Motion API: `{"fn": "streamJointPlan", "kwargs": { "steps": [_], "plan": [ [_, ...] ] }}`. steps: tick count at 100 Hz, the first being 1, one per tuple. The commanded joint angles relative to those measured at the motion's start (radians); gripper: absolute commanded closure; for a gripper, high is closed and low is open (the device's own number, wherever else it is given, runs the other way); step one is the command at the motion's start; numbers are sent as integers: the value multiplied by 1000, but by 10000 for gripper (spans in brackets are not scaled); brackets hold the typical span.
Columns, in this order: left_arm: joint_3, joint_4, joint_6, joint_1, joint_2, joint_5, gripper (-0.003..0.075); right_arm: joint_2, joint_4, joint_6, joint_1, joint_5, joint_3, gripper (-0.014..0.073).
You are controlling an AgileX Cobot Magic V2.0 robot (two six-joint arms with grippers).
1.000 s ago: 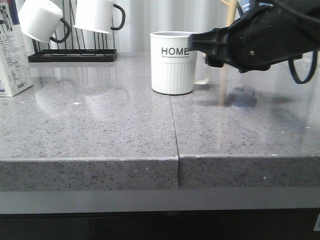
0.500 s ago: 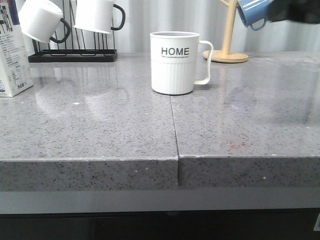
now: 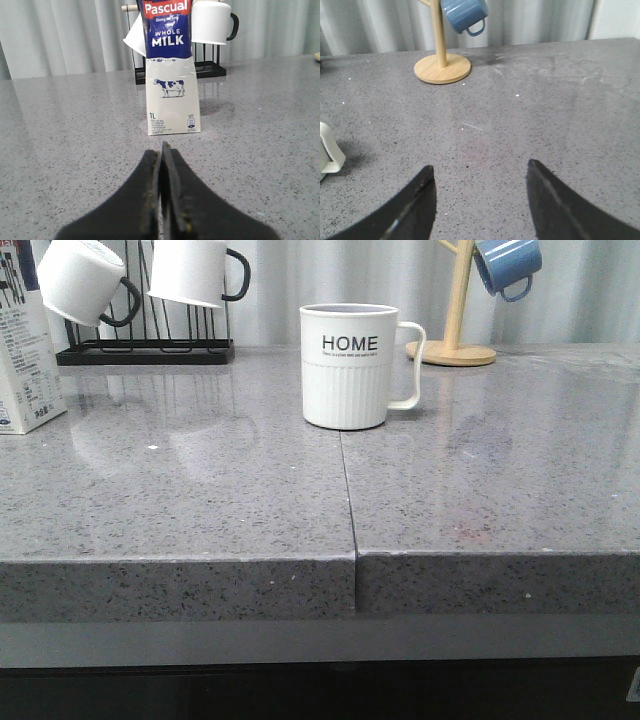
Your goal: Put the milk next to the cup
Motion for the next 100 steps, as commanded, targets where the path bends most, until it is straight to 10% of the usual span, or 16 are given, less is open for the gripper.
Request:
{"fn": "streamJointPlan", "kwargs": {
  "steps": [1, 67, 93, 100],
  "plan": [
    [50, -3, -13, -6, -33, -78, 741, -51, -130, 113, -9, -33, -25, 181],
    [50, -3, -13, -6, -33, -78, 741, -464, -278, 300, -9, 64, 176, 195],
    [50, -3, -13, -6, -33, -78, 741, -478, -279, 300, -9, 128, 177, 654],
    [50, -3, -13, -6, -33, -78, 741, -478, -279, 300, -9, 128, 177, 658]
  ]
}}
